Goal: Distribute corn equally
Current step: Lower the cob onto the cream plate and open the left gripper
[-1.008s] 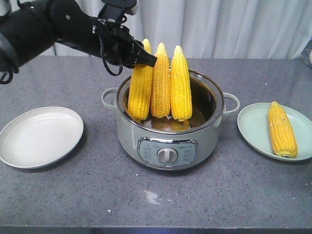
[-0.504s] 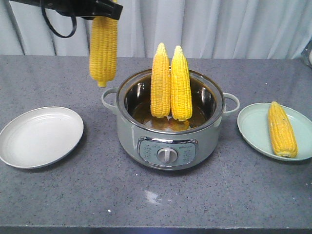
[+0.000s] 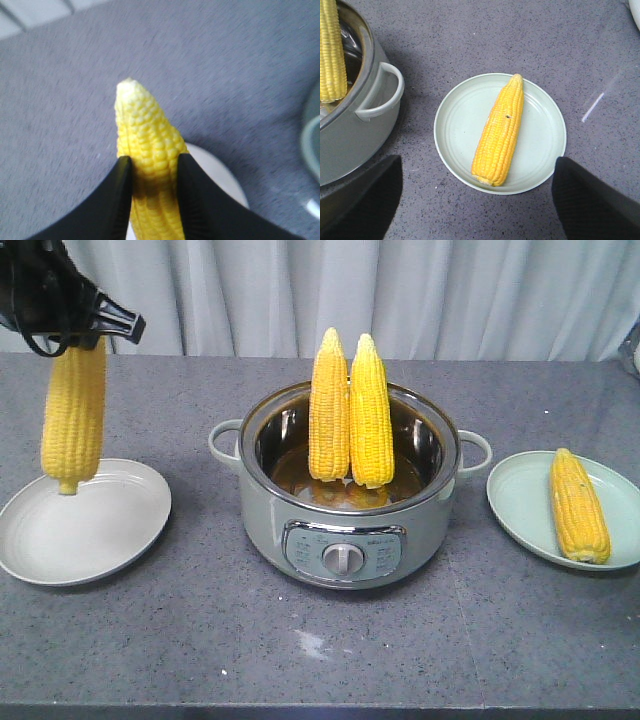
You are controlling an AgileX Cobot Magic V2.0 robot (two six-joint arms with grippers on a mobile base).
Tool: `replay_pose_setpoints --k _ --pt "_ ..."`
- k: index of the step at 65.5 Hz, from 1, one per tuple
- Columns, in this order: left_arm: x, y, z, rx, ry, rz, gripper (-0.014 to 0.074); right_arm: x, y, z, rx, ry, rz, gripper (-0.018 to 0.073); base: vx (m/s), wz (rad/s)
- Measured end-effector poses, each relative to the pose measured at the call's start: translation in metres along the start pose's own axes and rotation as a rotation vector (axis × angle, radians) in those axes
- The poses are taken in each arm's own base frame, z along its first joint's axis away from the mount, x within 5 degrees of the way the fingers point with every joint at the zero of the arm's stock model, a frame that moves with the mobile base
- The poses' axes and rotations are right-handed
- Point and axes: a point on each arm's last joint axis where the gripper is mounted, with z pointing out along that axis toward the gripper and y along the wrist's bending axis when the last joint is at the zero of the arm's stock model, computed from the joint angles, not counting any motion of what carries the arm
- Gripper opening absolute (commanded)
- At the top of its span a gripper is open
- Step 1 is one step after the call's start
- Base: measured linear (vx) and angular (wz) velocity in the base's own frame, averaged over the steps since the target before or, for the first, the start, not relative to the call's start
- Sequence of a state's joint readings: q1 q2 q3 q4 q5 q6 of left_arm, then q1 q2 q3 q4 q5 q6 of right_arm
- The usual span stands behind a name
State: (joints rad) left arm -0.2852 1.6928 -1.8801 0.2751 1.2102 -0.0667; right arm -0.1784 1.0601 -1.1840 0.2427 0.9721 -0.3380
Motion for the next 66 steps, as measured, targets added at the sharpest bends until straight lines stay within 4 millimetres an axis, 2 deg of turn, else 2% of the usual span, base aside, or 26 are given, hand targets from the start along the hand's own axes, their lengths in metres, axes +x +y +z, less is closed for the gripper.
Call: replay_pose_setpoints --k 13,31,66 --pt "0.008 0.019 0.039 0.052 0.137 -0.036 0.0059 0.000 0.000 0.000 -0.002 -0.001 0.004 0.0594 0.00 0.00" --pt "0.014 0.020 0.086 0.125 0.239 -0.064 0.0066 0.000 0.001 0.000 -0.014 -0.005 0.012 0.0594 0.00 0.00" --pt "0.025 0.013 0.123 0.137 0.332 -0.039 0.0091 0.000 0.001 0.000 -0.015 -0.005 0.013 0.0594 0.00 0.00"
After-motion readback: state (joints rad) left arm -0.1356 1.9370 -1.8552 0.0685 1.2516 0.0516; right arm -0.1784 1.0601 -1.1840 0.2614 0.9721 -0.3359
